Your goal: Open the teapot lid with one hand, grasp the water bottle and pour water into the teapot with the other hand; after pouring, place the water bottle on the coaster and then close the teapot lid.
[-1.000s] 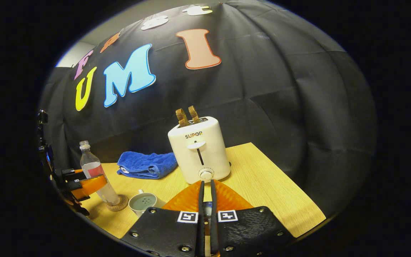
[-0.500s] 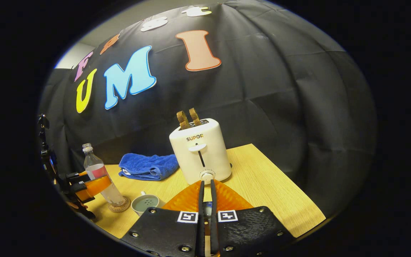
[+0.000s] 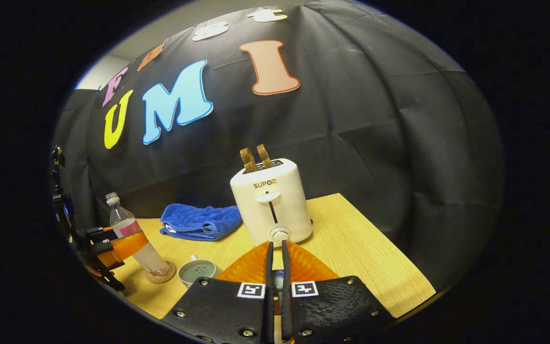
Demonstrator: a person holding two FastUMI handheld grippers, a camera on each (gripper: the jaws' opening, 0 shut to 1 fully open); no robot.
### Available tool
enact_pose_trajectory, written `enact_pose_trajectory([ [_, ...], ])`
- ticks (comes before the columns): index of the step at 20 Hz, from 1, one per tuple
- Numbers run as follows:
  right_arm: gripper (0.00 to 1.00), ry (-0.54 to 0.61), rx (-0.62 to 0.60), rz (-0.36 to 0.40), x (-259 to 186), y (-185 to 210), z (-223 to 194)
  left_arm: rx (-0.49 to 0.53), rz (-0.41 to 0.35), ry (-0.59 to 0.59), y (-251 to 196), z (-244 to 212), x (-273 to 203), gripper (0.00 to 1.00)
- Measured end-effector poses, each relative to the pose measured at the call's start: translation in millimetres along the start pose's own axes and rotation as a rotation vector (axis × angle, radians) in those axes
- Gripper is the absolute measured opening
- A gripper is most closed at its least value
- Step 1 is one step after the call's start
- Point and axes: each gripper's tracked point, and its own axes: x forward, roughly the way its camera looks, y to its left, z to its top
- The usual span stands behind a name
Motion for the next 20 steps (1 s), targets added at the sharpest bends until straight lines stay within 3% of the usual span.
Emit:
enact_pose_trajectory([
  [5, 0.06, -0.016, -0.050, 0.053, -5, 23, 7, -0.054, 0.003, -0.009, 6, 1, -18, 1.00],
  [13, 0.06, -0.001, -0.082, 0.208, 8, 103, 17, -0.073, 0.027, -0.074, 5, 9, -89, 1.00],
  [20, 0.06, 0.057, -0.040, 0.207, 37, 122, 3, -0.224, 0.030, -0.113, -12, -1, -131, 1.00],
])
